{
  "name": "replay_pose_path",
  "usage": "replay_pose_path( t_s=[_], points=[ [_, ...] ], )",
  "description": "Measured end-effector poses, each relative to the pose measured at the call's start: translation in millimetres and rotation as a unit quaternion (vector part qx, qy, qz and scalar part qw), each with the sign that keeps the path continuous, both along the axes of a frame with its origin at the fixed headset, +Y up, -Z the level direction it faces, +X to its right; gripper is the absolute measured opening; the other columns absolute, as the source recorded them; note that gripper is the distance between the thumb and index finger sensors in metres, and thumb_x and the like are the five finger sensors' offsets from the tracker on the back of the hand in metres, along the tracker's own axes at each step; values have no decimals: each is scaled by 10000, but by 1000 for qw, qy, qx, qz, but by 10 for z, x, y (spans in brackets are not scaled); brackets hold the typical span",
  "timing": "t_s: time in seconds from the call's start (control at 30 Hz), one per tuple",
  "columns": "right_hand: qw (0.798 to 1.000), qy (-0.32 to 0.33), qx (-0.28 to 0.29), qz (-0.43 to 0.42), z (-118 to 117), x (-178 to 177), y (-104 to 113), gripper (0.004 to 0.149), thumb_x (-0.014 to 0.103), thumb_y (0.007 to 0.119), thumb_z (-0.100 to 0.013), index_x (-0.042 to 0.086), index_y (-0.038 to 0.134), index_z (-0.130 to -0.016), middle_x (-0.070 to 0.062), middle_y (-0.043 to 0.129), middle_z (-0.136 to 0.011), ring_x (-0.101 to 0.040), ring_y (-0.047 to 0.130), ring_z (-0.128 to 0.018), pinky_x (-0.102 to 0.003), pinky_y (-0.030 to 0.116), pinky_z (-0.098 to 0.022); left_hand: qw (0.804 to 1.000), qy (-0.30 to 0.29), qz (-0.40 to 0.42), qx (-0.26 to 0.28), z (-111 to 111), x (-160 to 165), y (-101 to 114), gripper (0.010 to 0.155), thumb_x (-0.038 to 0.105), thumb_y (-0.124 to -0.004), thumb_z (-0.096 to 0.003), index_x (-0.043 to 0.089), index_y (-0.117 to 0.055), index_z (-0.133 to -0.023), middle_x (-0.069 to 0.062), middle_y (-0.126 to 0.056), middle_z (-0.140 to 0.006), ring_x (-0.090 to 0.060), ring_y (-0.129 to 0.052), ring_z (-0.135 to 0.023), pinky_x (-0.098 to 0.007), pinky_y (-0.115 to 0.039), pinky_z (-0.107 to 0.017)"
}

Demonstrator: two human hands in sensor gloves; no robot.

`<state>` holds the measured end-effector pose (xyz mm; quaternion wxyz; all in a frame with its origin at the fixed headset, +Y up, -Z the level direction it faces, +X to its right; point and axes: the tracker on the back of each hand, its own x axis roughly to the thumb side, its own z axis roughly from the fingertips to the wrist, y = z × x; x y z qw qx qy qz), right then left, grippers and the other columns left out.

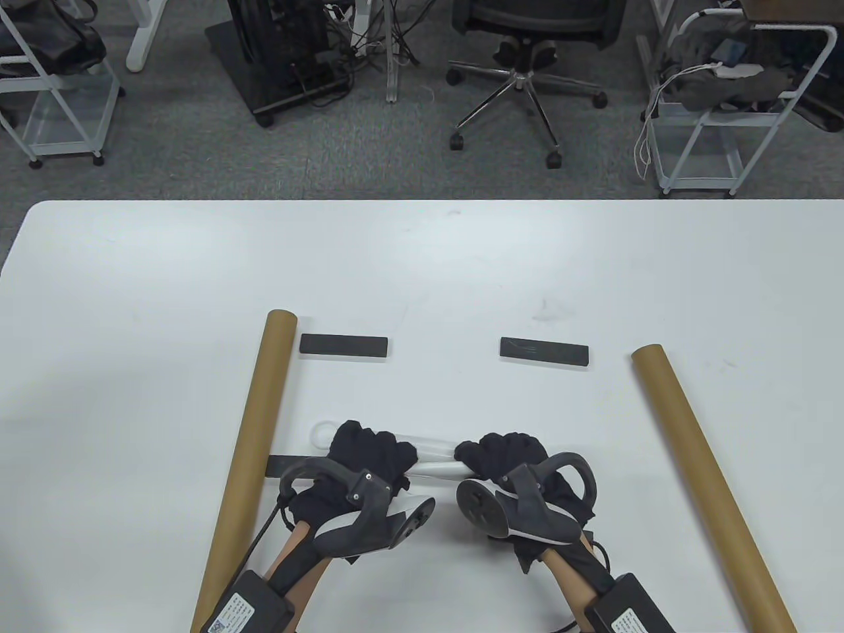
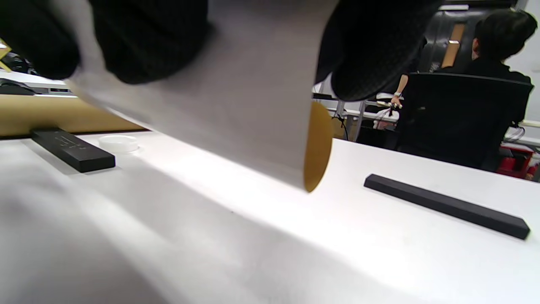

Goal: Roll up posters and store in mailing tubes

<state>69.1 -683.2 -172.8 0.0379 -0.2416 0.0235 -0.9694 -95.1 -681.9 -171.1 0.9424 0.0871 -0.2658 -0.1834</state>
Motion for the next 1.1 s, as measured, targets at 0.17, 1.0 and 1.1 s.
replay_pose_path(
  t_s=[0.17, 1.0, 1.1],
  points=[
    [1000, -7, 1, 9, 9, -65, 38, 419, 378, 748, -453, 246, 770, -850, -7, 877, -776, -262, 943, -610, -585, 729, -660, 1000, 3, -17, -12, -2, -34, -47, 350, 546, -736, -424, 411, -821, -735, 158, -968, -680, -108, -1028, -579, -468, -782, -748],
    [999, -13, 31, -37, 19, -52, 54, 542, 403, 763, -416, 188, 745, -914, 6, 899, -734, -244, 958, -568, -576, 746, -646, 1000, 18, 7, 21, -55, -120, 11, 486, 505, -742, -409, 409, -769, -885, 185, -989, -759, -59, -1078, -626, -414, -811, -739],
    [998, -14, 42, -46, 49, -17, 94, 532, 399, 752, -421, 183, 760, -907, 6, 926, -739, -244, 984, -576, -564, 759, -640, 999, 18, 28, -3, -66, -129, -1, 472, 479, -706, -437, 402, -775, -897, 160, -979, -783, -84, -1065, -647, -436, -796, -743]
  ],
)
